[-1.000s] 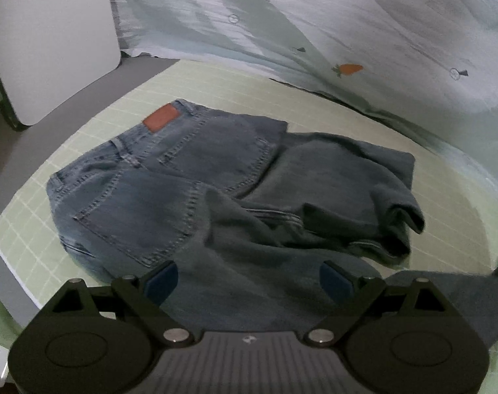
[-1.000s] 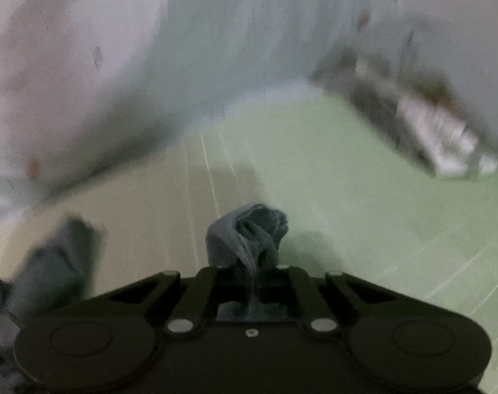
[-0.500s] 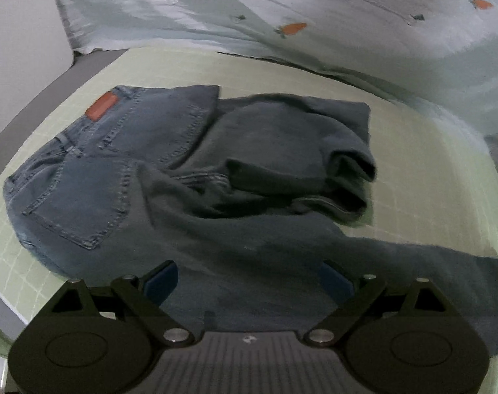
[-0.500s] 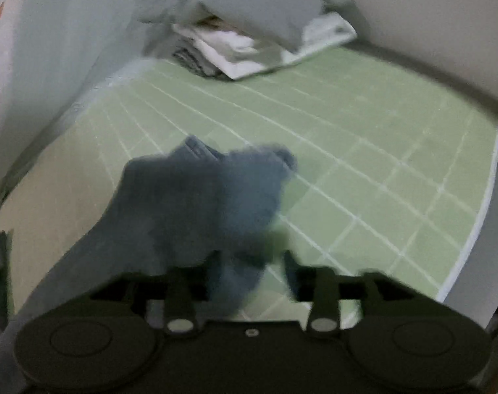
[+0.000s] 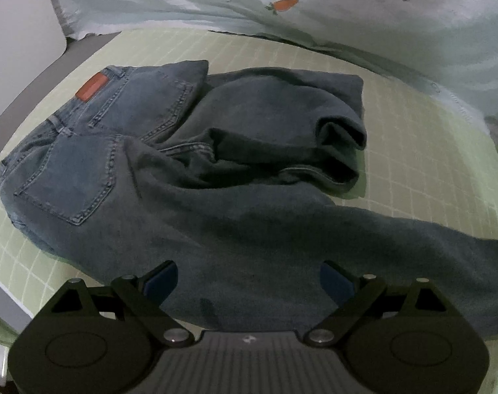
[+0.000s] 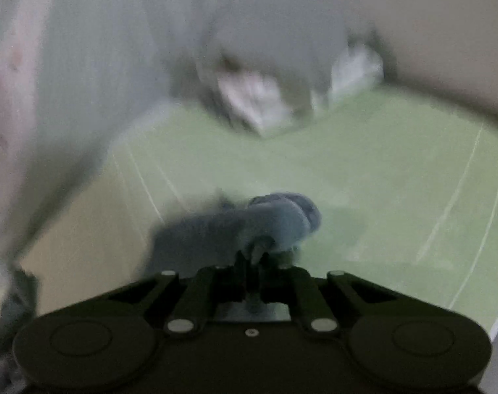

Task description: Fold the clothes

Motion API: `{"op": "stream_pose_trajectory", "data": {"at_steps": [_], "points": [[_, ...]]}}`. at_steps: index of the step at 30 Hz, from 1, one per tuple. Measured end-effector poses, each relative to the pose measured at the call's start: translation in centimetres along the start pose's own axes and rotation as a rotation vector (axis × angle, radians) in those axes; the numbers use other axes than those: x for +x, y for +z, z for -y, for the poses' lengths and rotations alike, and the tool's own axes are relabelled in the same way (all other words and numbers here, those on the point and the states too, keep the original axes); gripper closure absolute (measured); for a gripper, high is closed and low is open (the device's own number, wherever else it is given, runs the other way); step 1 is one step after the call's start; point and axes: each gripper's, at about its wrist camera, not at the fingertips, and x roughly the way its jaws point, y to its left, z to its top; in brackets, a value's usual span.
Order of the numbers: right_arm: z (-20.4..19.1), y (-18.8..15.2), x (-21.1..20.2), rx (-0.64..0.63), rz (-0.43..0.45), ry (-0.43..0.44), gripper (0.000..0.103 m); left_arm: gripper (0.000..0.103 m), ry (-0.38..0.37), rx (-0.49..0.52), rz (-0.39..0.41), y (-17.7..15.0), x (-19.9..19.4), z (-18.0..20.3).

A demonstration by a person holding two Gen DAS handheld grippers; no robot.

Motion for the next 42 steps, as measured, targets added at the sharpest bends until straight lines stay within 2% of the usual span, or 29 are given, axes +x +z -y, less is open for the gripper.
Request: {"op": "stream_pose_trajectory", "data": {"at_steps": [2,3,7,9,11,15,16,21,24,34,36,37,38,39,41,42], "points": [[-0.6,0.6,-2.4,-0.077,0.089,-0.051,0.096,0.010,0.013,-0.022,0.004,0.0,-0.1,-0.7],[-0.5,0.7,-2.7,-0.109,0.098,-0.086,0.096,0.010,0.020,-0.037,0.000,0.1,0.0,-1.2],[2.1,-0.9,0.6,-0.097,-0.114,-0.272,0.092,0.010,0.065,-0.110,-0.028,0.2,0.8,-3.7],[2.2,-1.9,0.8,-0.105,-0.157,-0.310,0.082,0.010,0.090,-0.158,-0.026,0.3,0.9,-5.4],[1.3,-2.8,0.4,-0.147,-0.158,-0.344,0.036,0.010,0.113,-0.201,-0.025,0.4,1.1,-7.2],[-1.2,-3.6,0.1,-0.187,-0.135,-0.329,0.010,0.010,0.152,-0.252,-0.019,0.6,1.3,-10.6],[-2.2,-3.6,0.0,-0.202,-0.128,-0.325,0.000,0.010,0.163,-0.262,-0.015,0.6,1.3,-11.5],[-7.3,-4.9,-0.5,-0.311,-0.115,-0.232,0.000,0.009,0.192,-0.370,-0.019,0.6,1.8,-16.9],[-10.3,-6.5,-1.1,-0.330,-0.124,-0.191,0.000,0.009,0.189,-0.435,-0.030,0.9,2.6,-20.5],[-21.1,-13.9,-5.2,-0.443,-0.205,-0.106,0.000,0.009,0.072,-0.506,-0.067,3.5,7.2,-29.2],[-23.0,-15.5,-6.3,-0.461,-0.217,-0.091,0.000,0.013,0.048,-0.519,-0.075,4.0,8.2,-30.9],[-24.0,-16.4,-6.8,-0.484,-0.223,-0.078,0.000,0.022,0.035,-0.526,-0.078,4.2,8.6,-31.7],[-25.0,-17.3,-7.2,-0.514,-0.225,-0.069,0.000,0.042,0.013,-0.513,-0.070,4.6,8.8,-32.0],[-26.0,-18.3,-7.5,-0.547,-0.228,-0.063,0.000,0.052,-0.020,-0.493,-0.059,5.0,8.9,-31.9],[-27.9,-20.1,-8.2,-0.598,-0.242,-0.050,0.000,0.087,-0.031,-0.476,-0.041,5.7,8.8,-31.9],[-28.8,-20.9,-8.5,-0.606,-0.252,-0.040,0.000,0.087,-0.031,-0.469,-0.029,6.0,8.7,-32.0]]}}
